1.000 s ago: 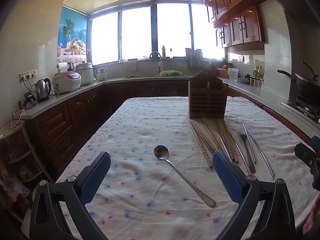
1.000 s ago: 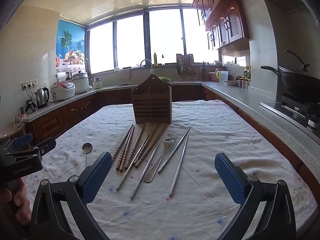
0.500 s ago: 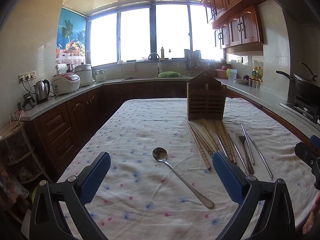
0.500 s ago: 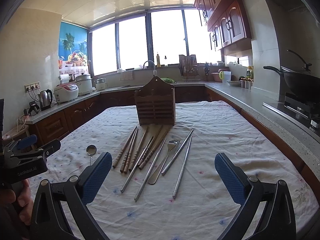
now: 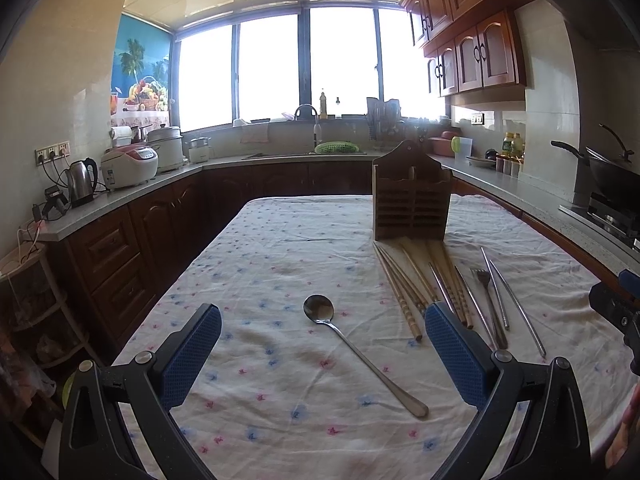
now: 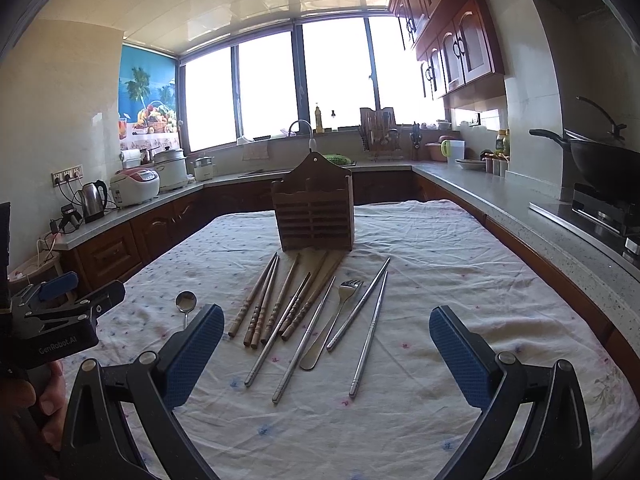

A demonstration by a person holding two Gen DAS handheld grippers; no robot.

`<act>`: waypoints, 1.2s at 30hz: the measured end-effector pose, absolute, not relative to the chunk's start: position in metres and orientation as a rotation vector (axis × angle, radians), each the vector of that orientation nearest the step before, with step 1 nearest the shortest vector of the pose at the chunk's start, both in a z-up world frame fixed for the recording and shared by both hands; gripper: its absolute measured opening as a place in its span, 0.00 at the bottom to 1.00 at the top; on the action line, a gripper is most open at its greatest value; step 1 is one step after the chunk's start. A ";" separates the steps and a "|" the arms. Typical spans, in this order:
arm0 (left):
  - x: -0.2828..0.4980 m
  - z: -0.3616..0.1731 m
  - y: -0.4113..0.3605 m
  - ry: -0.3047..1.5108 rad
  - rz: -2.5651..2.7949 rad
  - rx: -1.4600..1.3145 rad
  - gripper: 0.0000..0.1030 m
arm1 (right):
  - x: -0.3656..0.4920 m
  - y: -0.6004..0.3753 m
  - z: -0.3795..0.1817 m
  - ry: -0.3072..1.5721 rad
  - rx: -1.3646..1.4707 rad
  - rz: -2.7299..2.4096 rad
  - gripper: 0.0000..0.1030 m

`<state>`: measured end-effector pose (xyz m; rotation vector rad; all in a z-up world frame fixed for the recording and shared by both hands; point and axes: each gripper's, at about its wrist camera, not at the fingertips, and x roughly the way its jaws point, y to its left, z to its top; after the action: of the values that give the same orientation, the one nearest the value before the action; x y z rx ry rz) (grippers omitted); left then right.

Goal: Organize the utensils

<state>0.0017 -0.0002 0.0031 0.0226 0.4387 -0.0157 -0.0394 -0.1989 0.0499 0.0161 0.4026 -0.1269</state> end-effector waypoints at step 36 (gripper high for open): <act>0.111 -0.005 0.029 0.726 -0.067 -0.072 0.60 | 0.041 -0.224 0.047 0.634 0.161 -0.012 0.84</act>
<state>0.1110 0.0288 -0.0046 -0.0717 0.7259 -0.0672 0.0410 -0.2239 0.0473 0.1608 0.6342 -0.0121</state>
